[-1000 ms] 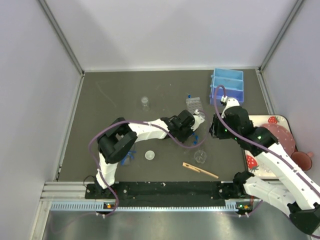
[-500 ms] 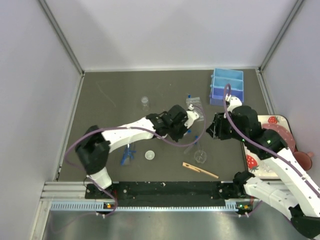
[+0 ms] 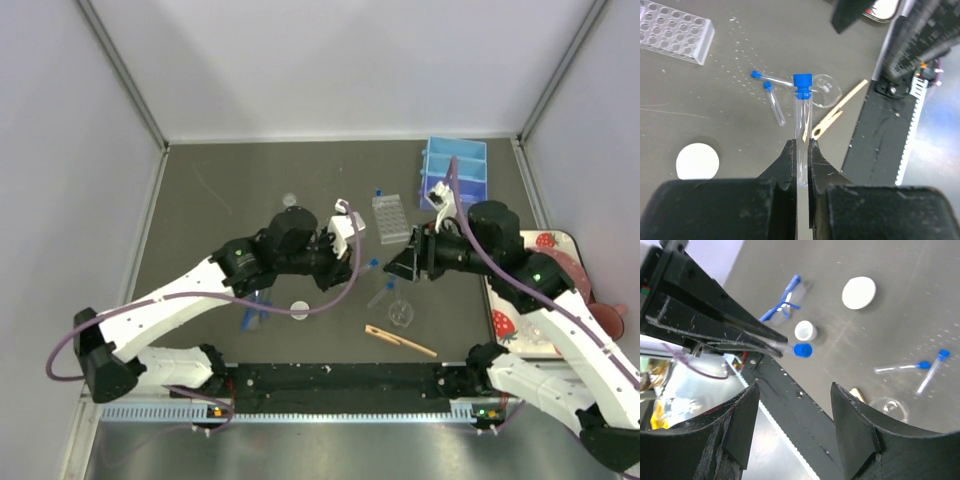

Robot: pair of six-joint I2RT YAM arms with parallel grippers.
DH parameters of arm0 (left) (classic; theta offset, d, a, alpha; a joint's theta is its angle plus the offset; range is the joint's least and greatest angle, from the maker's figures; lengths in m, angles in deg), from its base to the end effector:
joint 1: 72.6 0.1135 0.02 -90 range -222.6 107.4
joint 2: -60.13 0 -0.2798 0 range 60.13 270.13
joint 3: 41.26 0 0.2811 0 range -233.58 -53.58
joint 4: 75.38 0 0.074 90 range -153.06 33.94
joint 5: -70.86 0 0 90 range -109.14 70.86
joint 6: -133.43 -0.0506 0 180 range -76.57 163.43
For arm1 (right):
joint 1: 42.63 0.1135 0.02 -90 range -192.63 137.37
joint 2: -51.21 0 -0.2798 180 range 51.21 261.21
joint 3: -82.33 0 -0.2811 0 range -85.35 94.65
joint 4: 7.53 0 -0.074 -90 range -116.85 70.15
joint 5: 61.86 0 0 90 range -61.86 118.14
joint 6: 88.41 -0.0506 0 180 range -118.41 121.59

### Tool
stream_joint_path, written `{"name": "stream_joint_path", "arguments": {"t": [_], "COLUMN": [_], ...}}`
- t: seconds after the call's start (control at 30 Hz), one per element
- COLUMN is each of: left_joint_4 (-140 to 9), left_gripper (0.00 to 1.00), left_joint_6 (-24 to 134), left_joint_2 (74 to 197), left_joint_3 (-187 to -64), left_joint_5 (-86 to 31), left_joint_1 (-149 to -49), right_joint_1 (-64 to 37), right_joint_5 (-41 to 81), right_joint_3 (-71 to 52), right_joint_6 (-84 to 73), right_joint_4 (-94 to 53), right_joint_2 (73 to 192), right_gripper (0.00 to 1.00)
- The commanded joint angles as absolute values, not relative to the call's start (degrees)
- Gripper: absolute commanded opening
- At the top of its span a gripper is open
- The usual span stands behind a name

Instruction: Organize the chemistry lab equipment

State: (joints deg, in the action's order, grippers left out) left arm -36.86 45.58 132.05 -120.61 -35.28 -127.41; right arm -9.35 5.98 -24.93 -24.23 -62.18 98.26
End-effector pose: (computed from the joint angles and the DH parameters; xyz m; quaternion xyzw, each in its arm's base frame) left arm 0.1711 -0.2671 0.3525 0.4443 0.7421 -0.3396 0.3697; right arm 0.1470 0.1193 0.3816 -0.1524 0.8373 0.3898 0.3519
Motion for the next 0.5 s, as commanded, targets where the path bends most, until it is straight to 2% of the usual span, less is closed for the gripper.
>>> {"name": "stream_joint_path", "arguments": {"t": [0.0, 0.17, 0.47], "left_joint_4": [-39.50, -44.60, -46.27], "left_gripper": [0.00, 0.00, 0.00], "left_joint_6": [46.94, 47.91, 47.65], "left_joint_2": [124.05, 118.85, 115.59], "left_joint_3": [-116.35, -111.95, -111.68], "left_joint_5": [-43.73, -47.00, -48.94], "left_joint_1": [-127.62, -127.62, -127.62], "right_joint_1": [-8.79, -8.79, -7.30], "right_joint_5": [-4.55, -11.57, -15.90], "right_joint_3": [-23.83, -24.09, -27.34], "right_joint_6": [-27.24, -31.18, -36.64], "right_joint_4": [-53.08, -46.77, -39.19], "right_joint_2": [99.55, 101.31, 103.42], "right_gripper": [0.62, 0.63, 0.61]}}
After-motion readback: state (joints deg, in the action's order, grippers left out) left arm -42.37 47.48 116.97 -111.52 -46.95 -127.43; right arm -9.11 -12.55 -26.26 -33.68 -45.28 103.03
